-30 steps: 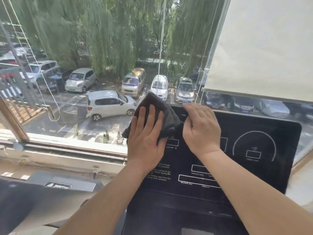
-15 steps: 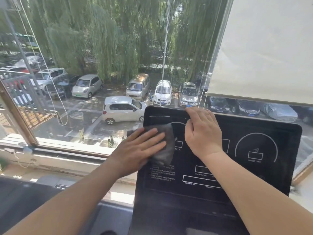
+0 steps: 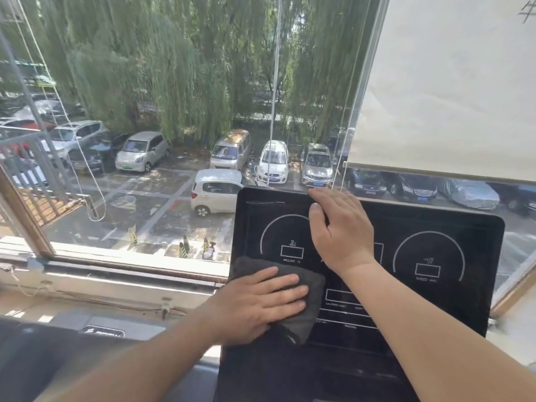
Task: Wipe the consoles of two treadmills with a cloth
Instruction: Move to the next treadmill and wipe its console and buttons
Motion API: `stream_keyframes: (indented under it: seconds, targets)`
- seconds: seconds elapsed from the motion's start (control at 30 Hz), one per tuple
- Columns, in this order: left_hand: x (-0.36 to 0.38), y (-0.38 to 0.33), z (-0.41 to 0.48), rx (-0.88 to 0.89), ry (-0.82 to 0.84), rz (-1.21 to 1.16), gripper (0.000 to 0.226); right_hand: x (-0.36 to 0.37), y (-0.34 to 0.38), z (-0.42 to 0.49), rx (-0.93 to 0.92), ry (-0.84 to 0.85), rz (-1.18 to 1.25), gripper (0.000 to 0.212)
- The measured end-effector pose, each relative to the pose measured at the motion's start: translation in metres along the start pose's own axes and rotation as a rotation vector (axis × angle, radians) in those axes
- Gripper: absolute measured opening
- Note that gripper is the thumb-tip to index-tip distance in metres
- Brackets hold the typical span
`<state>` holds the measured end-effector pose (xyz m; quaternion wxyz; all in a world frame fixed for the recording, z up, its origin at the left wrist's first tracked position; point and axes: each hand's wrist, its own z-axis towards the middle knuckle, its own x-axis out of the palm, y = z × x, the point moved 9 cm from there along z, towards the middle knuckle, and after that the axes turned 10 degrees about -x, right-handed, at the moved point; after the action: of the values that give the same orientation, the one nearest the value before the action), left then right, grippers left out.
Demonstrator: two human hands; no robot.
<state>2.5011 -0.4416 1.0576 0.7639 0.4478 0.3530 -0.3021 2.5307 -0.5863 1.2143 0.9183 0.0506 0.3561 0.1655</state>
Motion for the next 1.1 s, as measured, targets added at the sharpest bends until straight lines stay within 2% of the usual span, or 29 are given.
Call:
stream_keyframes:
  seconds: [0.07,0.1,0.2,0.27,0.3,0.37,0.47,0.53,0.57,0.63,0.73,0.83,0.87,0.93,1.0,1.07,1.1]
  targets:
    - [-0.018,0.041,0.016,0.036,0.009,0.033,0.067,-0.002,-0.001,0.002,0.026,-0.011,0.041,0.042]
    - [-0.03,0.064,0.027,-0.044,-0.012,0.033,0.068,-0.003,-0.002,0.003,0.058,-0.02,0.074,0.043]
    - [-0.058,0.111,0.049,-0.466,-0.172,-0.106,0.068,-0.002,-0.009,0.004,0.157,-0.031,0.165,0.045]
    - [-0.053,0.097,0.052,-0.667,-0.253,-0.183,0.07,0.0,-0.012,0.003,0.179,-0.018,0.178,0.043]
    - [-0.047,0.079,0.052,-0.699,-0.266,-0.188,0.072,0.0,-0.013,0.003,0.179,-0.013,0.178,0.041]
    - [-0.028,0.036,0.048,-0.6,-0.217,-0.161,0.075,-0.001,-0.012,0.002,0.17,-0.005,0.175,0.036]
    - [-0.008,-0.008,0.032,-0.203,-0.049,-0.088,0.074,-0.001,-0.014,0.003,0.215,0.026,0.221,0.031]
    - [-0.011,-0.001,0.027,-0.007,0.004,-0.076,0.069,0.001,-0.014,0.006,0.257,0.069,0.259,0.033]
    - [-0.017,0.014,0.031,0.013,0.006,-0.074,0.066,0.001,-0.015,0.009,0.271,0.096,0.273,0.037]
    - [-0.034,0.059,0.043,-0.126,-0.025,-0.075,0.067,-0.003,-0.019,0.015,0.286,0.15,0.28,0.051]
    - [-0.056,0.109,0.048,-0.48,-0.143,-0.157,0.068,-0.019,-0.037,0.01,0.266,0.185,0.119,0.062]
    - [-0.048,0.086,0.043,-0.736,-0.262,-0.275,0.069,-0.03,-0.048,-0.006,0.193,0.098,0.02,0.064]
    - [-0.04,0.066,0.041,-0.767,-0.27,-0.292,0.071,-0.028,-0.047,-0.009,0.171,0.072,0.007,0.063]
    - [-0.02,0.021,0.039,-0.618,-0.21,-0.251,0.074,-0.024,-0.046,-0.012,0.18,0.047,0.018,0.062]
    - [-0.009,-0.012,0.034,-0.296,-0.1,-0.159,0.074,-0.024,-0.047,-0.013,0.176,0.031,0.026,0.062]
    - [-0.013,-0.002,0.032,-0.098,-0.073,-0.122,0.07,-0.024,-0.05,-0.016,0.156,0.025,0.034,0.063]
    - [-0.02,0.016,0.036,-0.1,-0.097,-0.121,0.068,-0.025,-0.052,-0.017,0.151,0.02,0.04,0.063]
